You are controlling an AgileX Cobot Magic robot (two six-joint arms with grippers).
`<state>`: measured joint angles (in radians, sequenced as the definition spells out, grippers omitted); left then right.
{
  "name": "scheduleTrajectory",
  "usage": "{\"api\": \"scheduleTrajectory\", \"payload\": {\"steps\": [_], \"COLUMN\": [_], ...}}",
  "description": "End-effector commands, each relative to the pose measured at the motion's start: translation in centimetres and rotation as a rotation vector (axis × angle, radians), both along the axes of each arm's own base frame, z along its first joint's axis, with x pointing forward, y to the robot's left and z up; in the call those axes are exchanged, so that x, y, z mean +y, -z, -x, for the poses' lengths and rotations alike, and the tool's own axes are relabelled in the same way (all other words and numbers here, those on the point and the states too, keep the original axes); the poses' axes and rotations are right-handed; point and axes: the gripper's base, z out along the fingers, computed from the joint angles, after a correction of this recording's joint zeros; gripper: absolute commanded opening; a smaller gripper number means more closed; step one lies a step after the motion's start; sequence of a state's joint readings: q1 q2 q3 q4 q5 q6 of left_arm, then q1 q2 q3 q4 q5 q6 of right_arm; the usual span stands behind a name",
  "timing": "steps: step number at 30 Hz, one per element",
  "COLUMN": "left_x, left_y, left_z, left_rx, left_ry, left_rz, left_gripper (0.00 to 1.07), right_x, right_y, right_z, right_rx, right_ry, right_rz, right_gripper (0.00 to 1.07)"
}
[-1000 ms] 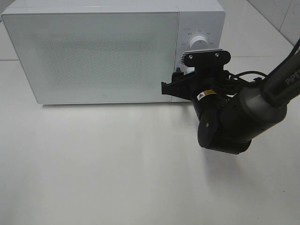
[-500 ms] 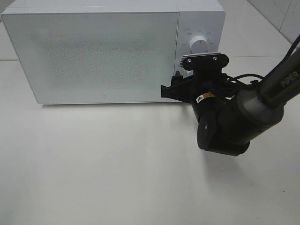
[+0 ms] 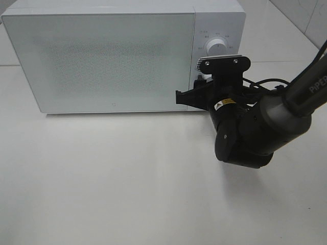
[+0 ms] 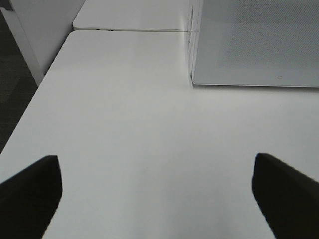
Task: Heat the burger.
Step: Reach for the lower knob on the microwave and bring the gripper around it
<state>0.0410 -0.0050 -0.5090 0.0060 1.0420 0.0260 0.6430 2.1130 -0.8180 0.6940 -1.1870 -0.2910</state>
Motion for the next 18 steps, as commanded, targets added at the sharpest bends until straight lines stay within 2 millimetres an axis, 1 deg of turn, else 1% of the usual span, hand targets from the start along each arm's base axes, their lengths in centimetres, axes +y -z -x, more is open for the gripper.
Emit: {"api": "scheduleTrajectory", "payload": {"steps": [1,2,3,4,5,7,15,18], "left_x": [0.0,0.0,0.0,0.0,0.0,0.0,0.0,0.0], "left_y": [-0.14,-0.14,-0.14,-0.14,-0.14,-0.14,-0.14,-0.14], "left_z": [0.25,0.25,0.25,0.25,0.25,0.25,0.25,0.25], "left_rx": [-0.031,-0.031,-0.031,-0.031,-0.031,-0.031,-0.031,-0.031], "left_ry": [-0.006,-0.006,-0.006,-0.006,-0.006,-0.006,-0.006,-0.006], "left_rz": [-0.002,-0.002,-0.002,-0.002,-0.002,-0.002,-0.002,-0.002], "left_gripper": [0.98,0.98,0.98,0.98,0.98,0.98,0.98,0.98], "right_x": [0.45,0.43,0.43,0.43,0.43,0.46,0.56,0.74], "right_y": [-1.08,-0.95,-0.94,-0.94,-0.99,-1.11,-1.62,-1.86], "right_z": [-0.46,-0.47,-0.47,-0.47,-0.48,-0.5,-0.56,-0.56], "right_rx": [-0.036,-0.021,-0.02,-0.02,-0.026,-0.039,-0.096,-0.119], "right_ry": [-0.026,-0.026,-0.026,-0.026,-0.026,-0.03,-0.042,-0.056], "right_rz": [-0.015,-0.028,-0.028,-0.028,-0.027,-0.025,-0.024,-0.067], "right_gripper": [0.34,0.19,0.13,0.13,0.02,0.0,0.0,0.0]}}
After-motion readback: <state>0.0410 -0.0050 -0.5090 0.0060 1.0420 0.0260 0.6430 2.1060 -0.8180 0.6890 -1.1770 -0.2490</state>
